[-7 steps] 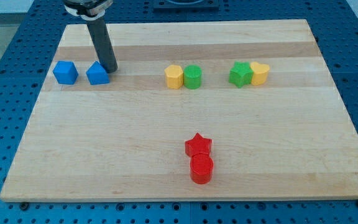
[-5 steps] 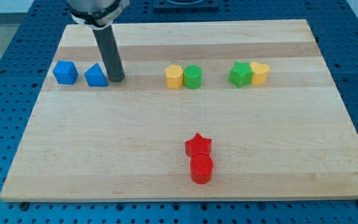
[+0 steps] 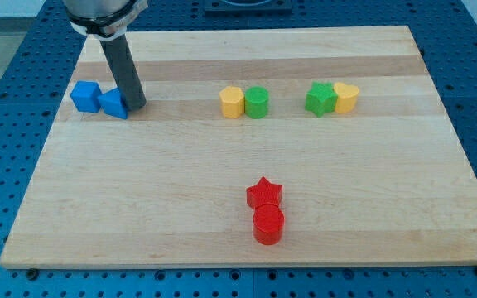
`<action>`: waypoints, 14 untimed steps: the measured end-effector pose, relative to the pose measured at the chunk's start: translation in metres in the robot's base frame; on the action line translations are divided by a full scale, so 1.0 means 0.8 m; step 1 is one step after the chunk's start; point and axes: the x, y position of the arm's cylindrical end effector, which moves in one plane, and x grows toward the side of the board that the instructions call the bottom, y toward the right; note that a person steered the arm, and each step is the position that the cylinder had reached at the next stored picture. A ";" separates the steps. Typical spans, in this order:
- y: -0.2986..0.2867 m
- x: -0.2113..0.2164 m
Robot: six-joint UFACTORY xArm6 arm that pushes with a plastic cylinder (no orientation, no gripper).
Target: Adjust the blue blocks at the center left side of the board
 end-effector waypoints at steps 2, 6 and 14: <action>0.002 -0.022; -0.103 -0.064; -0.098 -0.063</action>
